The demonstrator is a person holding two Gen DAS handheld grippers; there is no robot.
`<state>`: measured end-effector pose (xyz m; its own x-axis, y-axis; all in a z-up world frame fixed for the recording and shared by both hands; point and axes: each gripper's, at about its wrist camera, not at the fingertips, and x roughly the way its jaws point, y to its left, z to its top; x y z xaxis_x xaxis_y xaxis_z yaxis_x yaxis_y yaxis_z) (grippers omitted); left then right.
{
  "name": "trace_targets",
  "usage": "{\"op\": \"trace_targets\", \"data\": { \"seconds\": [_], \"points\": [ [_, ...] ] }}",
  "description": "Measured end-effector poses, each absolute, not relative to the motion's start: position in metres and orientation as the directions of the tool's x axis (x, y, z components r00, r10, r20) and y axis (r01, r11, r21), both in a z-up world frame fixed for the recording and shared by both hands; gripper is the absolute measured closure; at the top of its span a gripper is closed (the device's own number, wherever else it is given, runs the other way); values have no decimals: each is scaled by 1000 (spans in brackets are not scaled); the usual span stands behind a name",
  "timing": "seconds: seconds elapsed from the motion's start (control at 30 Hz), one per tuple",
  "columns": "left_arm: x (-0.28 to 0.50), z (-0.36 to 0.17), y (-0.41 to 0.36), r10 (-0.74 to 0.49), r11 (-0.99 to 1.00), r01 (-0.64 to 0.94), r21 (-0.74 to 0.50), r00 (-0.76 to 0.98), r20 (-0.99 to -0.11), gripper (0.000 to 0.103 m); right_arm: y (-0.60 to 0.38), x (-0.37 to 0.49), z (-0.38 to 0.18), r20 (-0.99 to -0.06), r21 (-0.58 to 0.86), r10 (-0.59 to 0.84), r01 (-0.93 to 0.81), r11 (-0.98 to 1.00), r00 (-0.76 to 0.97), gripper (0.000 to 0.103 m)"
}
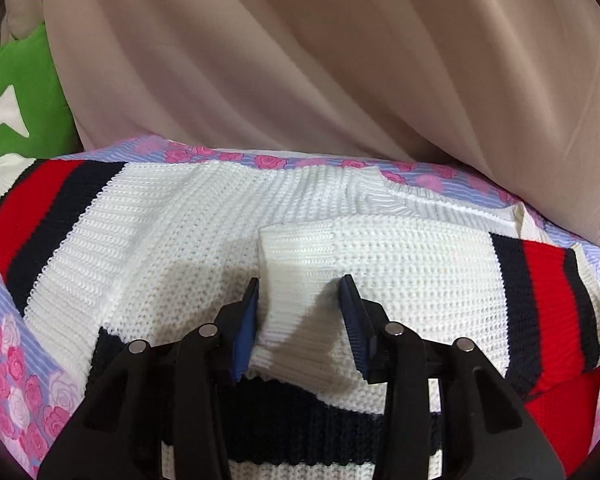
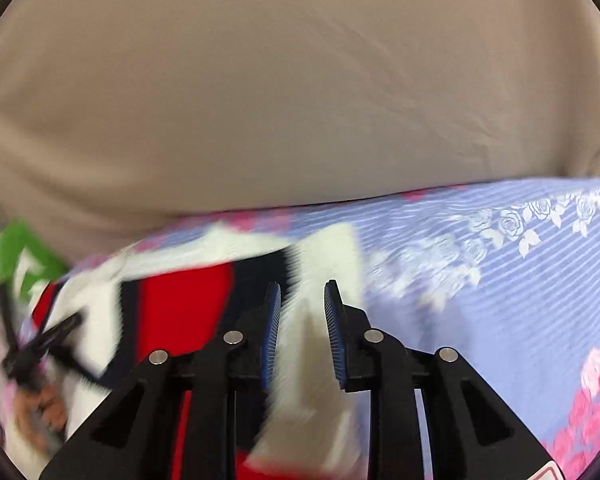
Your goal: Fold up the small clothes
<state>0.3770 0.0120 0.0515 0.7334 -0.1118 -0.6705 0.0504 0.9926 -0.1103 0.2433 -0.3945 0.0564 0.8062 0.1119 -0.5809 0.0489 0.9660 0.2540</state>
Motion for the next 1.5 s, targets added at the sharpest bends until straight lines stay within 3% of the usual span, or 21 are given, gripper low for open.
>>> {"op": "trace_targets", "data": {
  "seconds": [0.07, 0.13, 0.23, 0.33, 0.37, 0.4, 0.53, 0.67, 0.83, 0.93, 0.97, 1.0, 1.17, 1.33, 1.43, 1.5],
  "points": [
    [380, 49, 13, -111, 992, 47, -114, 738, -666, 64, -381, 255, 25, -692, 174, 84, 52, 983, 717, 88],
    [381, 49, 17, -118, 991, 42, -128, 740, -663, 63, -375, 252, 23, -668, 152, 65, 51, 987, 742, 90],
    [366, 58, 49, -150, 977, 10, -214, 743, -653, 61, -370, 231, 38, -629, 233, 124, 33, 972, 767, 78],
    [344, 82, 109, -110, 966, -58, -253, 791, -602, 44, -350, 208, 40, -591, 271, 208, -51, 961, 779, 75],
    [339, 90, 135, -59, 962, -110, -248, 808, -586, 33, -345, 205, 36, -592, 268, 223, -72, 961, 774, 73],
    [337, 96, 159, -14, 956, -158, -248, 818, -576, 30, -339, 204, 30, -598, 260, 235, -92, 961, 766, 72],
    [345, 102, 269, 102, 871, -362, -331, 793, -601, 29, -327, 210, 26, -617, 229, 243, -125, 965, 748, 68],
    [363, 84, 349, 142, 768, -490, -413, 758, -636, 29, -331, 207, 21, -624, 239, 242, -113, 964, 743, 66],
    [391, 57, 370, -1, 709, -450, -543, 770, -638, 29, -332, 210, 18, -629, 250, 244, -105, 962, 738, 64],
    [408, 44, 364, -5, 707, -485, -515, 724, -690, 38, -333, 211, 18, -629, 259, 249, -104, 960, 737, 62],
    [409, 46, 360, 26, 709, -498, -498, 725, -688, 52, -334, 211, 18, -628, 261, 251, -104, 960, 737, 61],
    [410, 47, 358, 23, 719, -484, -499, 734, -678, 94, -334, 211, 18, -627, 263, 253, -106, 959, 736, 61],
    [391, 106, 298, 77, 820, -376, -432, 820, -567, 97, -332, 210, 18, -626, 268, 259, -108, 957, 736, 58],
    [360, 177, 147, -115, 954, -21, -300, 895, -430, 97, -334, 209, 20, -620, 275, 262, -108, 956, 740, 57],
    [342, 178, 32, -277, 959, 216, -185, 857, -435, 96, -336, 207, 21, -612, 285, 265, -105, 953, 745, 57],
    [334, 149, -40, -355, 932, 337, -131, 786, -507, 91, -337, 206, 22, -604, 298, 271, -104, 949, 750, 56]
  ]
}}
